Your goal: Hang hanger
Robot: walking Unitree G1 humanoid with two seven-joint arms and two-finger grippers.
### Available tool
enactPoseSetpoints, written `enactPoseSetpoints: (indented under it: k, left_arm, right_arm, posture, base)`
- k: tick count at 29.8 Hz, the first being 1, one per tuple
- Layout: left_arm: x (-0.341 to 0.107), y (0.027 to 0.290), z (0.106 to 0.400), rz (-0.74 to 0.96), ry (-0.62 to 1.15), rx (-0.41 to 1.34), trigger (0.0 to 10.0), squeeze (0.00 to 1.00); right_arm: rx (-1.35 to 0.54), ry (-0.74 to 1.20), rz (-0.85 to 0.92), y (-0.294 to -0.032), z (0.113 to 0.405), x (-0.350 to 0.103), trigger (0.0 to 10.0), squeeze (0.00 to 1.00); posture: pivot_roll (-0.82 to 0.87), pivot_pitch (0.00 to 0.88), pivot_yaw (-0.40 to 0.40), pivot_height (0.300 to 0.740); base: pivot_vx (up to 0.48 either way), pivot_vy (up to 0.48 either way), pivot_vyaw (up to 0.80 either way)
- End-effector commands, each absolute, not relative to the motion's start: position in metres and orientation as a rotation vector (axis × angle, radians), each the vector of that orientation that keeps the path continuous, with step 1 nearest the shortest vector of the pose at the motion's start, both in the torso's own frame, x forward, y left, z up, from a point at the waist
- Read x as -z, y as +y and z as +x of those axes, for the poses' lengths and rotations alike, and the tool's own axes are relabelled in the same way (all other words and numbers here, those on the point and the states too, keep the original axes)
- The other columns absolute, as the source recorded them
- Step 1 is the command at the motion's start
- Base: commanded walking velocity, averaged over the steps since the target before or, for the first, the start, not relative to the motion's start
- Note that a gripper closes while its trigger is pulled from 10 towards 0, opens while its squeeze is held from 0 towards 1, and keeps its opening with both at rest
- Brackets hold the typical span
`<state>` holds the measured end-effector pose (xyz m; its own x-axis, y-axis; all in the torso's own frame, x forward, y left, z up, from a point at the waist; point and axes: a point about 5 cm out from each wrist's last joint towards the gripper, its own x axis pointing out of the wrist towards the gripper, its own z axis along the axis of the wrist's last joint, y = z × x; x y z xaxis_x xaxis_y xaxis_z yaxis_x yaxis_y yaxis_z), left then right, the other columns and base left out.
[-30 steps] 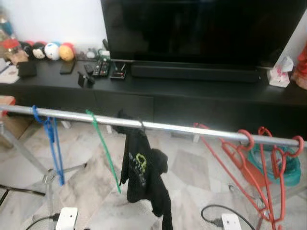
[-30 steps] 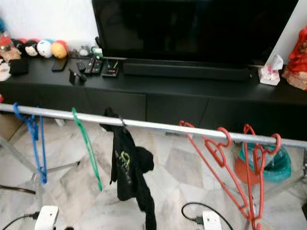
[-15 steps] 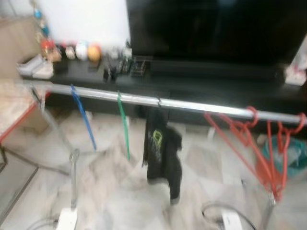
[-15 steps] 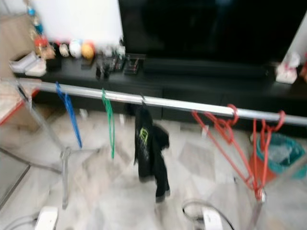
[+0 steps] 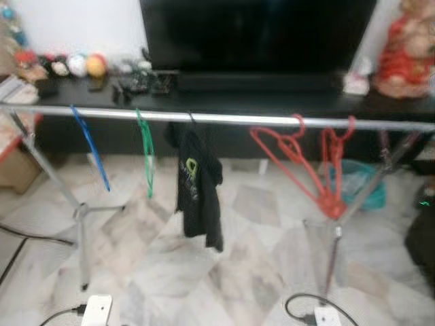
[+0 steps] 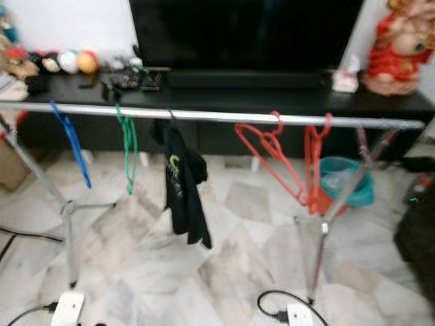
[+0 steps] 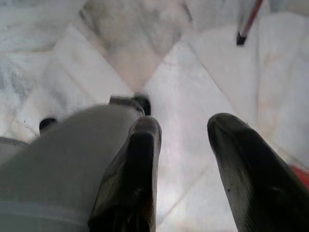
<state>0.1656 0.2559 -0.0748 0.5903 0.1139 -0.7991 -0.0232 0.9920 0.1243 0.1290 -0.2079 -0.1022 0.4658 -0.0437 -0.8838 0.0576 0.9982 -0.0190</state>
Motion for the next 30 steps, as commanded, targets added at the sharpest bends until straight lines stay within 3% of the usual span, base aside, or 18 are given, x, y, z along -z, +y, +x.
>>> enactPoseSetpoints:
  k: [1, 30]
  left_arm:
    - [0.0775, 0.2567, 0.1595, 0.102, 0.959, -0.087, 10.0, 0.0]
    - [0.0773, 0.2532, 0.1626, 0.08, 0.949, -0.09, 10.0, 0.0]
  right_arm:
    - [0.067, 1.063, 0.011, -0.2101, 0.1357, 0.0995, 10.0, 0.0]
    - [0.079, 1.048, 0.024, -0.2106, 0.1392, 0.0982, 10.0, 0.0]
  posture:
    - [-0.12, 0.0, 0.013, 0.74]
    - [-0.11, 0.0, 0.012, 0.74]
  base:
    - [-0.3, 0.0, 0.0]
    - [-0.278, 0.0, 0.0]
